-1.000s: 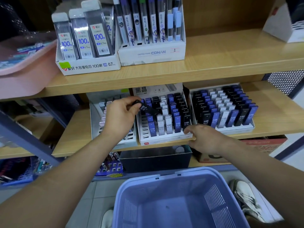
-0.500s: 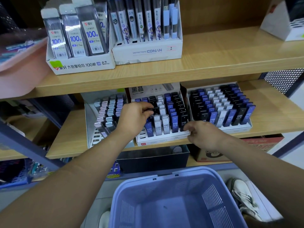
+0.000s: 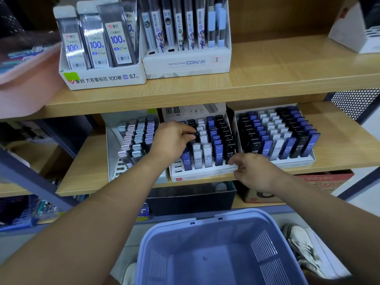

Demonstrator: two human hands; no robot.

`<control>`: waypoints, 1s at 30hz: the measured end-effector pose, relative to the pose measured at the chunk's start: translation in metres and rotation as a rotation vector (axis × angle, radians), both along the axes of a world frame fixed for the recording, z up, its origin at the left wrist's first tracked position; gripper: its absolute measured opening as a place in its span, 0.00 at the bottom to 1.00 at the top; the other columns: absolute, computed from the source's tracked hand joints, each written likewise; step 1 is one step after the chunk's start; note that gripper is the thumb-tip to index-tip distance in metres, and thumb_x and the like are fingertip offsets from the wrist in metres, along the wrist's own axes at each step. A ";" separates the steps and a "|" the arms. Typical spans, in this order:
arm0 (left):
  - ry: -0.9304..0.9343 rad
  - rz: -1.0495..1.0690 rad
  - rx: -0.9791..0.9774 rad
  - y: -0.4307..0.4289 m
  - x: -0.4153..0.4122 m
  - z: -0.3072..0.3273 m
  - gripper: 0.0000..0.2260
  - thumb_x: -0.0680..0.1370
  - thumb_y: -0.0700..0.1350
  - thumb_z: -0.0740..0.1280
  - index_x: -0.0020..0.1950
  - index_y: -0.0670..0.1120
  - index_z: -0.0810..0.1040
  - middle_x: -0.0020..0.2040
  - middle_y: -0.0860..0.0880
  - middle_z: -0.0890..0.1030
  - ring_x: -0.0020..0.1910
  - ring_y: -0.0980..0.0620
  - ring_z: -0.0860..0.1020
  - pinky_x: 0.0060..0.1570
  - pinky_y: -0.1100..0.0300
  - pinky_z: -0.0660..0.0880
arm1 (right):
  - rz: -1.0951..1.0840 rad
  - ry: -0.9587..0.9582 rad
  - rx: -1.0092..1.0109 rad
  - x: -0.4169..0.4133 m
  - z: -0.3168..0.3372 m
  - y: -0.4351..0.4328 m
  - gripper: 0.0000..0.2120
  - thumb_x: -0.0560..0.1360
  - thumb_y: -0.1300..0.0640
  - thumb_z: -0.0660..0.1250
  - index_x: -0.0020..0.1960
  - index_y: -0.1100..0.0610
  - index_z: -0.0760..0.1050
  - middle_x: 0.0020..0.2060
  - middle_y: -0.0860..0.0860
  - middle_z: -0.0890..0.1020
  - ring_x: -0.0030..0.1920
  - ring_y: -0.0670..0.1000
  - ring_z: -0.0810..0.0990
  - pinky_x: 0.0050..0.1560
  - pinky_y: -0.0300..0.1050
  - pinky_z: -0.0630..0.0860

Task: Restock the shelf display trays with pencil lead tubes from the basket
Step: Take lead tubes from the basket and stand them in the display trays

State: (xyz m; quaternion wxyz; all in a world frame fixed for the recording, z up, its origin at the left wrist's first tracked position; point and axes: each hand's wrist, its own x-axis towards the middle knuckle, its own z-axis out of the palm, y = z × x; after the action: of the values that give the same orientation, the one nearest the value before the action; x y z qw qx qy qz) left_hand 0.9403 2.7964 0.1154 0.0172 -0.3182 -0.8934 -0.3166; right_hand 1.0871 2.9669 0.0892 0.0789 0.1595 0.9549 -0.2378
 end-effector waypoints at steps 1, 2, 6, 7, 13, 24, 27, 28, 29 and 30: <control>0.007 -0.004 -0.033 0.000 -0.001 0.001 0.10 0.77 0.42 0.69 0.58 0.45 0.82 0.57 0.47 0.82 0.57 0.52 0.78 0.60 0.66 0.70 | 0.003 -0.001 0.001 0.001 0.000 0.000 0.18 0.79 0.57 0.64 0.68 0.53 0.72 0.66 0.53 0.76 0.64 0.53 0.74 0.61 0.41 0.70; 0.011 -0.007 -0.065 -0.001 -0.002 0.003 0.10 0.77 0.42 0.68 0.58 0.46 0.82 0.58 0.47 0.82 0.58 0.52 0.78 0.60 0.67 0.69 | 0.005 -0.002 0.001 0.001 0.000 0.000 0.17 0.79 0.57 0.64 0.68 0.52 0.72 0.66 0.53 0.76 0.65 0.53 0.74 0.61 0.42 0.70; 0.036 -0.037 -0.147 0.002 -0.002 0.004 0.12 0.79 0.39 0.66 0.61 0.46 0.80 0.60 0.47 0.81 0.59 0.52 0.77 0.59 0.69 0.66 | 0.004 -0.002 -0.005 0.001 -0.001 0.000 0.17 0.79 0.57 0.64 0.67 0.52 0.73 0.66 0.53 0.75 0.65 0.52 0.74 0.62 0.43 0.70; 0.034 -0.041 -0.149 0.003 -0.001 0.003 0.12 0.79 0.39 0.65 0.62 0.46 0.80 0.60 0.47 0.80 0.60 0.51 0.77 0.60 0.68 0.67 | 0.004 -0.002 -0.005 0.001 -0.001 0.000 0.17 0.79 0.57 0.64 0.68 0.52 0.73 0.66 0.53 0.75 0.65 0.52 0.74 0.62 0.42 0.70; 0.047 0.024 -0.087 0.009 0.002 -0.001 0.07 0.77 0.41 0.68 0.54 0.45 0.83 0.52 0.48 0.83 0.52 0.52 0.80 0.52 0.66 0.71 | 0.010 -0.002 -0.013 0.000 -0.006 -0.006 0.18 0.78 0.57 0.64 0.68 0.51 0.72 0.65 0.53 0.76 0.60 0.52 0.77 0.60 0.44 0.74; 0.107 -0.039 -0.189 -0.001 0.013 0.003 0.16 0.82 0.39 0.56 0.68 0.40 0.73 0.67 0.42 0.74 0.65 0.42 0.72 0.63 0.56 0.68 | 0.067 -0.017 0.073 0.004 -0.010 -0.015 0.23 0.78 0.59 0.64 0.72 0.56 0.69 0.69 0.53 0.69 0.68 0.53 0.72 0.68 0.44 0.68; -0.041 -0.016 -0.220 0.001 0.021 0.002 0.17 0.83 0.43 0.55 0.71 0.40 0.67 0.69 0.41 0.71 0.63 0.41 0.72 0.60 0.56 0.68 | 0.042 -0.013 0.044 0.004 -0.011 -0.017 0.24 0.77 0.58 0.65 0.73 0.58 0.68 0.70 0.53 0.69 0.68 0.53 0.71 0.68 0.42 0.66; -0.069 -0.024 -0.214 0.002 0.022 0.001 0.18 0.83 0.44 0.54 0.72 0.40 0.66 0.70 0.41 0.70 0.64 0.42 0.72 0.61 0.57 0.67 | 0.031 -0.007 0.030 0.003 -0.011 -0.016 0.25 0.77 0.58 0.65 0.73 0.58 0.68 0.70 0.53 0.69 0.69 0.54 0.71 0.68 0.42 0.66; -0.070 -0.042 -0.208 0.002 0.022 -0.002 0.19 0.83 0.45 0.54 0.74 0.41 0.63 0.72 0.42 0.68 0.67 0.43 0.70 0.63 0.58 0.65 | 0.022 0.002 0.015 0.003 -0.011 -0.016 0.25 0.77 0.58 0.66 0.73 0.57 0.68 0.70 0.53 0.69 0.69 0.54 0.70 0.68 0.43 0.66; -0.051 -0.065 -0.210 0.002 0.021 -0.005 0.20 0.83 0.45 0.54 0.75 0.43 0.61 0.74 0.42 0.65 0.70 0.44 0.67 0.67 0.58 0.62 | 0.016 0.008 0.003 0.003 -0.011 -0.015 0.26 0.77 0.58 0.66 0.74 0.57 0.67 0.70 0.53 0.70 0.70 0.54 0.70 0.69 0.43 0.66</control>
State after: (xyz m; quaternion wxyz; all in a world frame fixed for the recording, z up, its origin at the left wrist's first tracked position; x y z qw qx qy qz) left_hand 0.9616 2.7979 0.1108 -0.0490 -0.3388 -0.9111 -0.2297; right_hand 1.0902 2.9516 0.0786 0.0768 0.1509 0.9568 -0.2364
